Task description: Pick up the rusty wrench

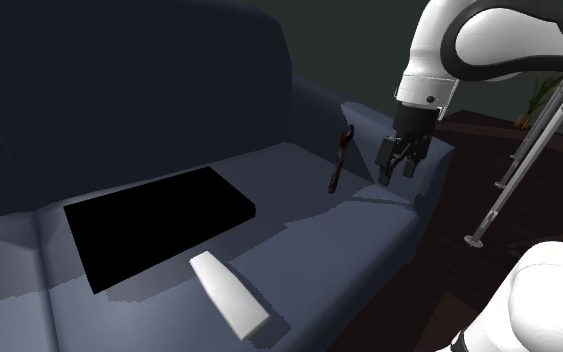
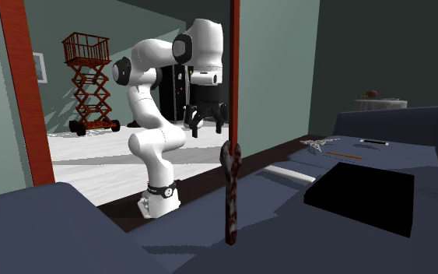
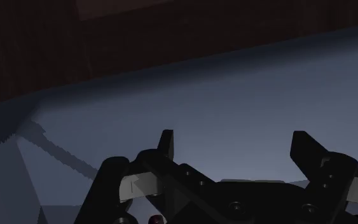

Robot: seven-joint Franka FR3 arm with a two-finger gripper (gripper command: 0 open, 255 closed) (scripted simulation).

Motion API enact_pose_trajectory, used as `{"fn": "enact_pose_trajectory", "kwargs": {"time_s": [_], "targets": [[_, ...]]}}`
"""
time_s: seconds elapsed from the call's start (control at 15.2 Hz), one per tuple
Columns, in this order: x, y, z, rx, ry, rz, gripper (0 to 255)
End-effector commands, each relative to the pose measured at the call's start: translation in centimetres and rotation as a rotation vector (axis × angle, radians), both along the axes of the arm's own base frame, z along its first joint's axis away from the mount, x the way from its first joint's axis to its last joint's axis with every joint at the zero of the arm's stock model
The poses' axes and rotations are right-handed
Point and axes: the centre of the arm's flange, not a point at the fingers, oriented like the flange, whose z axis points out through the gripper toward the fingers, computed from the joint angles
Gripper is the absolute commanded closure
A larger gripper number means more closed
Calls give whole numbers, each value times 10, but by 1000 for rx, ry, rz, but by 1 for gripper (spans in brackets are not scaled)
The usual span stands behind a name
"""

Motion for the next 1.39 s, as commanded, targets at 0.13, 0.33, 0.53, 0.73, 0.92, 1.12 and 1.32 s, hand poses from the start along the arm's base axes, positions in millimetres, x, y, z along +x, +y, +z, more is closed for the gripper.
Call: {"fn": "enact_pose_trajectory", "kwargs": {"time_s": [0.13,0.33,0.53,0.73,0.92,1.12,1.32], "targets": [[16,-12,2,-10,-42,3,0],[40,-31,6,-24,-104,9,0],[63,-49,12,-39,-167,14,0],[86,-67,20,-54,-229,19,0],[109,-85,30,-68,-292,24,0],[131,-103,41,-83,-354,30,0],[153,-120,54,-98,-417,35,0]]}}
